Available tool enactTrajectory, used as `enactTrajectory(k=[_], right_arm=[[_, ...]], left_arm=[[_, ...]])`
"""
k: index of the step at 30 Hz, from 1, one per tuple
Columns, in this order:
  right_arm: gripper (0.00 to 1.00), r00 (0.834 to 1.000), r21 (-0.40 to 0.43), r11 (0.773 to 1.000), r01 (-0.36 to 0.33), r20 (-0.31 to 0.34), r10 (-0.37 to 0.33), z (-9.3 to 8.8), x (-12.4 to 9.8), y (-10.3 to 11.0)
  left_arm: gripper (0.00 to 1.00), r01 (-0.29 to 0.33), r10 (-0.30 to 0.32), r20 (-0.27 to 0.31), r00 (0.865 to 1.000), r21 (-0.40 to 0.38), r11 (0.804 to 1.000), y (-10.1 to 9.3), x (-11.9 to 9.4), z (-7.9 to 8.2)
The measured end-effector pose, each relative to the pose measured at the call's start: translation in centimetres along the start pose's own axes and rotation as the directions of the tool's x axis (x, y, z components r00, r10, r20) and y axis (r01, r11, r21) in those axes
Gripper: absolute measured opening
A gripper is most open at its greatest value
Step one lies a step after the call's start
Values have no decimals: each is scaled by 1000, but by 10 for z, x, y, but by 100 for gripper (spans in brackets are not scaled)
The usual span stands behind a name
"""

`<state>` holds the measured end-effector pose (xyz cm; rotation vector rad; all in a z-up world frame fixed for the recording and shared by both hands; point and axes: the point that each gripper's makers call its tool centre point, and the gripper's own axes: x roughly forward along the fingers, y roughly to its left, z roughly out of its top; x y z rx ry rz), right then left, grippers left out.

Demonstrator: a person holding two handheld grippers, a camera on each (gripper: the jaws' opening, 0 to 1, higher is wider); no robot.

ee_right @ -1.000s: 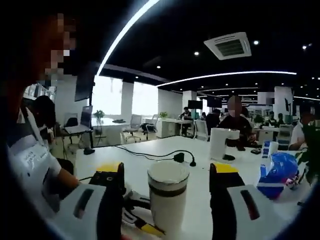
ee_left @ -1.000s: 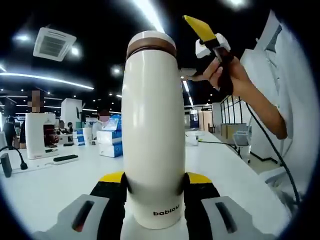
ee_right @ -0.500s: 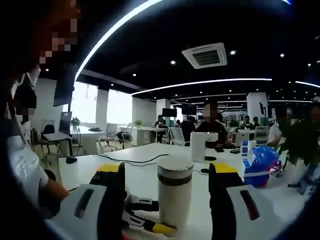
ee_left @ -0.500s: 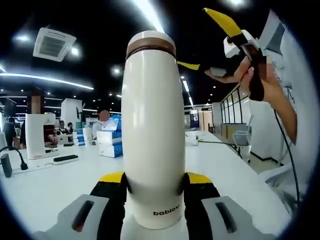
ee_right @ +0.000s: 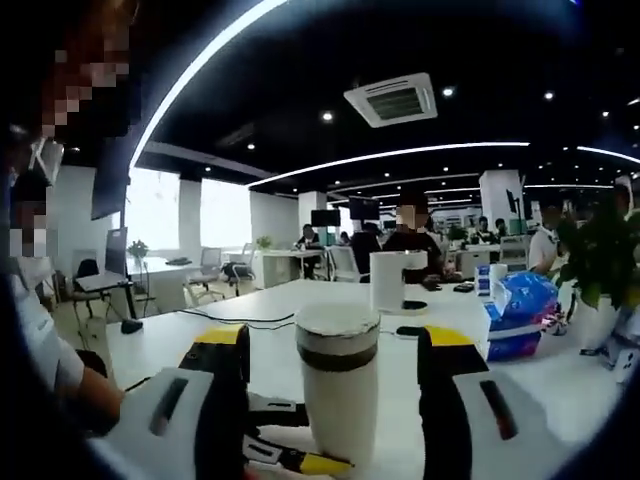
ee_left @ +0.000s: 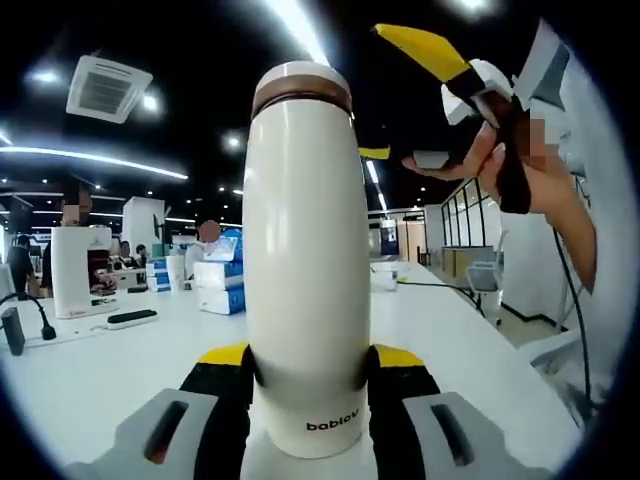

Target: Grasp the water cup twist off the cup lid place the cup lid on the table

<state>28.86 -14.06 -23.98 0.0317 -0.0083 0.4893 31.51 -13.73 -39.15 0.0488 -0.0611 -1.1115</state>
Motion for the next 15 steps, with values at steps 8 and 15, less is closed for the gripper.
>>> enactTrajectory(k=[8, 15], right_arm=[[70, 999, 0, 1000, 21, -29, -21, -4, 16, -7], [63, 1000, 4, 1000, 8, -22, -8, -2, 25, 0]], left_arm=[[46, 1, -1, 0, 1000, 1, 1000, 0, 0, 0], [46, 2, -2, 0, 1000, 1, 1000, 0, 1, 0]])
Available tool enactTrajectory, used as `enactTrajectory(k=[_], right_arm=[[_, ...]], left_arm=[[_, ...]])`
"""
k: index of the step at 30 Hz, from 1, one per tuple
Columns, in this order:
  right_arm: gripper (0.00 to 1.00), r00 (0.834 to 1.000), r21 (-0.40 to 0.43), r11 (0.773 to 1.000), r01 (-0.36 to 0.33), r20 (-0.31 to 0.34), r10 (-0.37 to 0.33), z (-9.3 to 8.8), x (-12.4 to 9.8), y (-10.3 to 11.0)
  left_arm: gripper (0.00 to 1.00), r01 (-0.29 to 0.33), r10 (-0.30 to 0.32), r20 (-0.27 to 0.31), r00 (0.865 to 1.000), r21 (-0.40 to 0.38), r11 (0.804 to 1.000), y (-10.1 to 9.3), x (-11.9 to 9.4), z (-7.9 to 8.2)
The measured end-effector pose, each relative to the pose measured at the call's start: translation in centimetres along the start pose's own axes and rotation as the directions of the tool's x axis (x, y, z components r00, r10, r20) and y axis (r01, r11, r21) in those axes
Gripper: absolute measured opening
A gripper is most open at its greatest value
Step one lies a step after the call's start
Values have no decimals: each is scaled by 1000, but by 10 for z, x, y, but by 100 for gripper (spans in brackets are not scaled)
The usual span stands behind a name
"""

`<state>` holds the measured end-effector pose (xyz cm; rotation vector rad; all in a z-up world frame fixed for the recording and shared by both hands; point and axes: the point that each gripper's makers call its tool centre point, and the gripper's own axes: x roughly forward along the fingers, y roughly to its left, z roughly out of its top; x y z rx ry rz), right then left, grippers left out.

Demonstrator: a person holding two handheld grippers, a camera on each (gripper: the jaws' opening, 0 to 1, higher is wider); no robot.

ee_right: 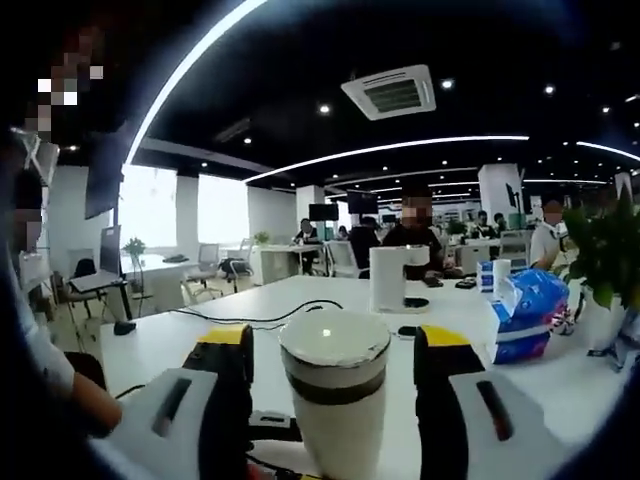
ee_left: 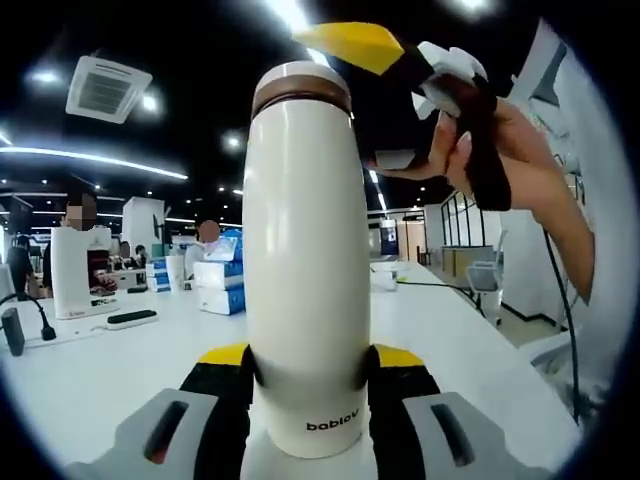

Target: Grasp the water cup twist off the cup lid place the cup lid on the table

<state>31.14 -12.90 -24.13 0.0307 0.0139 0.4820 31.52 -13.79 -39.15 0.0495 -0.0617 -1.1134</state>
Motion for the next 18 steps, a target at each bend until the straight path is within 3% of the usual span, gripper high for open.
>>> enactTrajectory(k=[4, 7, 18], right_arm=[[55, 1000, -37, 999, 16, -10, -17, -1, 6, -3], [52, 1000, -3, 1000, 8, -8, -8, -1, 8, -5], [48, 999, -33, 999, -29, -35, 27, -3, 11, -2]], left_arm=[[46, 0, 0, 0, 1000, 0, 1000, 0, 0, 0], [46, 0, 0, 0, 1000, 0, 1000, -1, 0, 0], [46, 1, -1, 0, 1000, -1, 1000, -2, 0, 0]])
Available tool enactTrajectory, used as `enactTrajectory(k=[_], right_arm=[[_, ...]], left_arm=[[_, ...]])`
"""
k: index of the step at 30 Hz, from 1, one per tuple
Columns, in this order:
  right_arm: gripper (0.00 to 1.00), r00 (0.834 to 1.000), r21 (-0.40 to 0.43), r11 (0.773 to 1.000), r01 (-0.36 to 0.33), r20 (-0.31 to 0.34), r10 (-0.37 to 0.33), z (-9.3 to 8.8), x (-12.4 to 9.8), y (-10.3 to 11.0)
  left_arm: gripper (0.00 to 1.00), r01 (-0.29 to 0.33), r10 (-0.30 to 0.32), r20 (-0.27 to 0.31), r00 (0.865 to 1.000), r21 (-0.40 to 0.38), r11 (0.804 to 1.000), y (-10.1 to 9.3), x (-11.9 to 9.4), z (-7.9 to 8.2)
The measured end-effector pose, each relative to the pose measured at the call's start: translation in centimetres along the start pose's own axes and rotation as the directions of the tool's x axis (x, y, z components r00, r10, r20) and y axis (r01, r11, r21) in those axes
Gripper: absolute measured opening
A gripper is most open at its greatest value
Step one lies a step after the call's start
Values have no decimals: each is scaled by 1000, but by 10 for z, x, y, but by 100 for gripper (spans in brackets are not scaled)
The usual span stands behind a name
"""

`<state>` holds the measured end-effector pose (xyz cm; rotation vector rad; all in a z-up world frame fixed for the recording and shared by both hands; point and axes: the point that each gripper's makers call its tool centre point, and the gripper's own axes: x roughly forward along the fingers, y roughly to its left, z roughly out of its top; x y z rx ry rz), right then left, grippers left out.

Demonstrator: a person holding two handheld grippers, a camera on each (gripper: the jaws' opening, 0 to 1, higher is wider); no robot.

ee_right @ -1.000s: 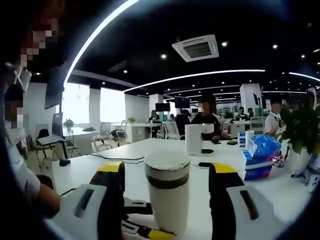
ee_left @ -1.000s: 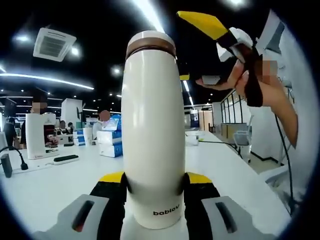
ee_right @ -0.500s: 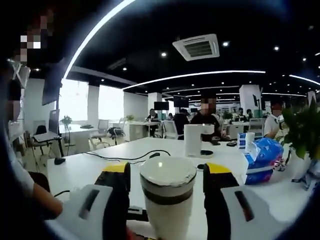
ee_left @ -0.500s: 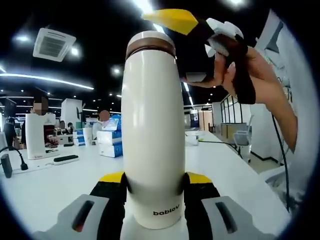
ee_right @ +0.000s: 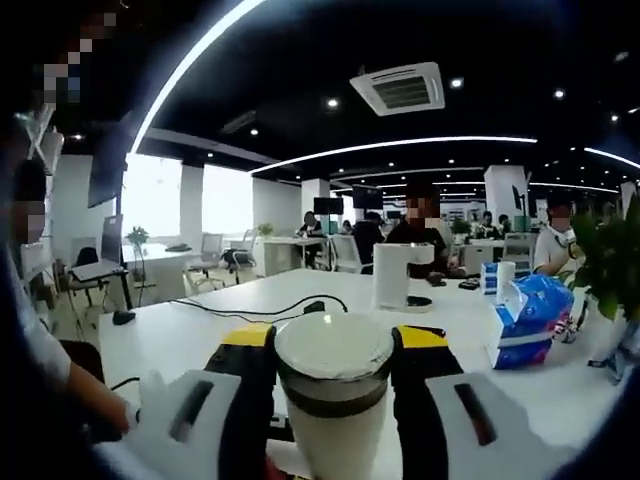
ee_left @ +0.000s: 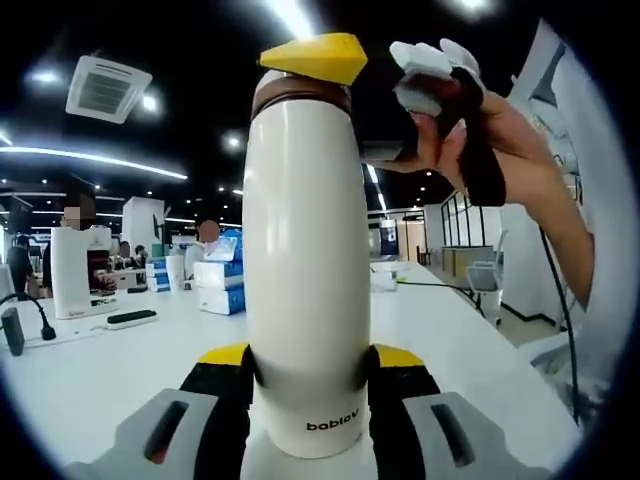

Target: Grasp the water cup twist off the cup lid place the cup lid on the table

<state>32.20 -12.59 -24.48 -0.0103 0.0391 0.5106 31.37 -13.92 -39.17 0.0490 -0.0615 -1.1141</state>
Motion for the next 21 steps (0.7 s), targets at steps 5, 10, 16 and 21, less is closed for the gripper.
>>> enactTrajectory(k=[5, 10, 16, 21], right_arm=[[48, 993, 31, 993, -113, -23, 114, -2, 1, 2], [47, 982, -23, 984, -179, -69, 177, -4, 2, 7], [47, 951, -26, 955, -294, -110, 290, -5, 3, 9], [47, 924, -40, 930, -365, -138, 357, -6, 2, 11]], left_arm=[[46, 1, -1, 0, 1000, -2, 1000, 0, 0, 0], [46, 1, -1, 0, 1000, -2, 1000, 1, 0, 0], [46, 0, 0, 0, 1000, -3, 1000, 1, 0, 0], [46, 1, -1, 0, 1000, -1, 1000, 1, -1, -1]])
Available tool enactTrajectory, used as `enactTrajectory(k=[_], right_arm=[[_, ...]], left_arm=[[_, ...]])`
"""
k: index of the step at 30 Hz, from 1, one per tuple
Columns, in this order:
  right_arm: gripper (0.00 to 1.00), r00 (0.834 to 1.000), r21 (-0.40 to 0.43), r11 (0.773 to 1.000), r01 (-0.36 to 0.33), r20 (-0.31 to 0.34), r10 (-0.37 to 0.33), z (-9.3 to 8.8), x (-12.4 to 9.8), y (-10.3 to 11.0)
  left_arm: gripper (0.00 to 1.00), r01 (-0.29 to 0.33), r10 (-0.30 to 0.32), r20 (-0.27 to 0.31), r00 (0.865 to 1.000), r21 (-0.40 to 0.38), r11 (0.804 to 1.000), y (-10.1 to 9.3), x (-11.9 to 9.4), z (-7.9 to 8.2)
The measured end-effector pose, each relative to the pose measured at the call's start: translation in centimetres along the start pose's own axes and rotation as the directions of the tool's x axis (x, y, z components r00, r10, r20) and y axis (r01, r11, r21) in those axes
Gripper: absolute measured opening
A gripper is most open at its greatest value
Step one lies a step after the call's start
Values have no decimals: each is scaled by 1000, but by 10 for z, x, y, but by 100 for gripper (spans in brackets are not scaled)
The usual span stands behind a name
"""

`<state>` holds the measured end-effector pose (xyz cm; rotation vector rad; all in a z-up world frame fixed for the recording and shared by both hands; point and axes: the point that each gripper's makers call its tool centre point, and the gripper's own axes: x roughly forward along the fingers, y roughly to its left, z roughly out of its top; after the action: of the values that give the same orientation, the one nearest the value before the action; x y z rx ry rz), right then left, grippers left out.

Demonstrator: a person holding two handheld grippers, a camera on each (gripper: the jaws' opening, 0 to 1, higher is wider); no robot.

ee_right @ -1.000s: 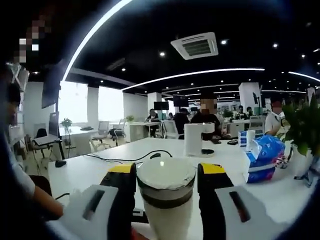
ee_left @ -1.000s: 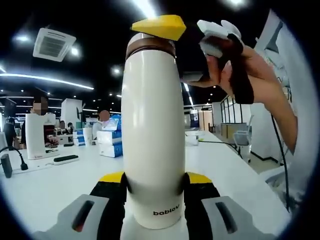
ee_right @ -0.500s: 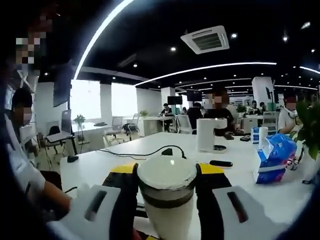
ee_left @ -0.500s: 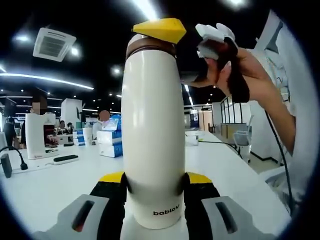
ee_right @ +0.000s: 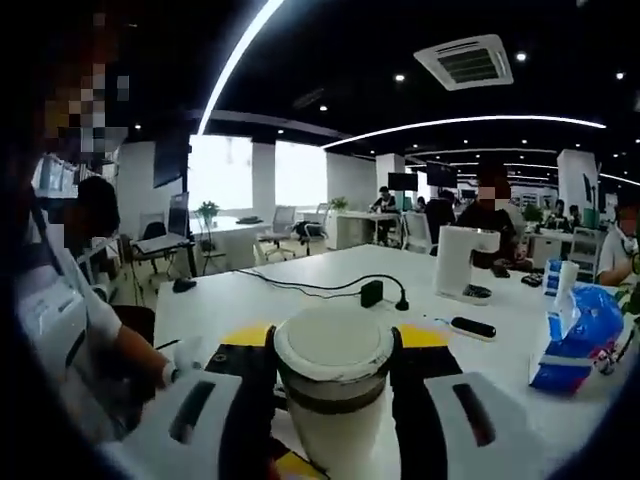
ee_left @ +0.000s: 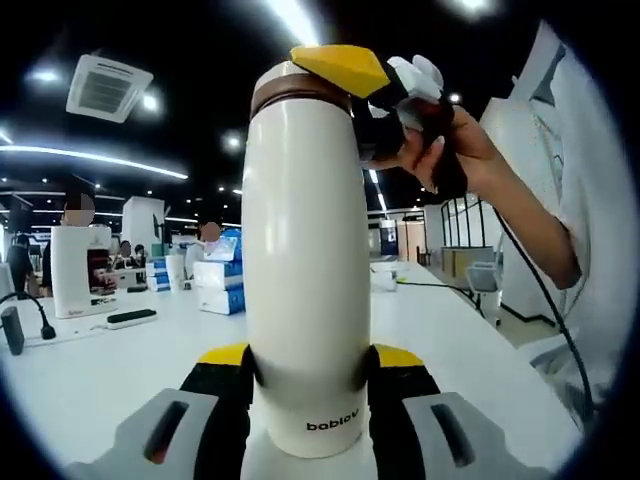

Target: Grasp the water cup twist off the cup lid place the cup lid on the table

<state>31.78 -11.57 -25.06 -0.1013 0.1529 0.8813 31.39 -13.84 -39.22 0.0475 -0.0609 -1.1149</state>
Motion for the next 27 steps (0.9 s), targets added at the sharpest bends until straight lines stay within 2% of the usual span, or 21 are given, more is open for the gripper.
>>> enactTrajectory(k=[5, 7, 8, 11, 15, 17, 21, 23, 25, 27], right_arm=[[47, 995, -37, 995, -95, -15, 94, -1, -1, 5], [47, 987, -41, 986, -161, -28, 160, -2, 0, 5], [47, 985, -44, 984, -174, -29, 173, -2, -1, 6], [47, 971, -50, 969, -240, -11, 240, -1, 0, 6], [47, 949, -62, 947, -316, -19, 315, -1, -1, 6], [47, 947, -62, 945, -322, -22, 321, 0, -1, 6], [47, 905, -84, 901, -425, -39, 424, 0, -3, 9], [47, 894, -91, 890, -448, -43, 446, 0, -2, 9], [47, 889, -83, 885, -459, -40, 457, 0, -2, 9], [47, 890, -81, 886, -456, -30, 455, 0, -2, 11]], left_arm=[[46, 3, -3, 1, 1000, 3, 1000, -1, 0, 0], [46, 3, -3, 1, 1000, 3, 1000, -1, 0, 0], [46, 3, -3, 0, 1000, 2, 1000, 0, 0, 0], [46, 1, -1, -1, 1000, -2, 1000, 0, 0, 0], [46, 1, -1, -1, 1000, -4, 1000, 0, 0, 0], [46, 1, -1, -1, 1000, -5, 1000, 0, 0, 0], [46, 1, -1, -2, 1000, -6, 1000, 0, 0, 0], [46, 1, -1, -3, 1000, -8, 1000, 0, 0, 0], [46, 0, 0, -3, 1000, -8, 1000, 0, 0, 0], [46, 1, -1, -4, 1000, -10, 1000, 0, 0, 0]])
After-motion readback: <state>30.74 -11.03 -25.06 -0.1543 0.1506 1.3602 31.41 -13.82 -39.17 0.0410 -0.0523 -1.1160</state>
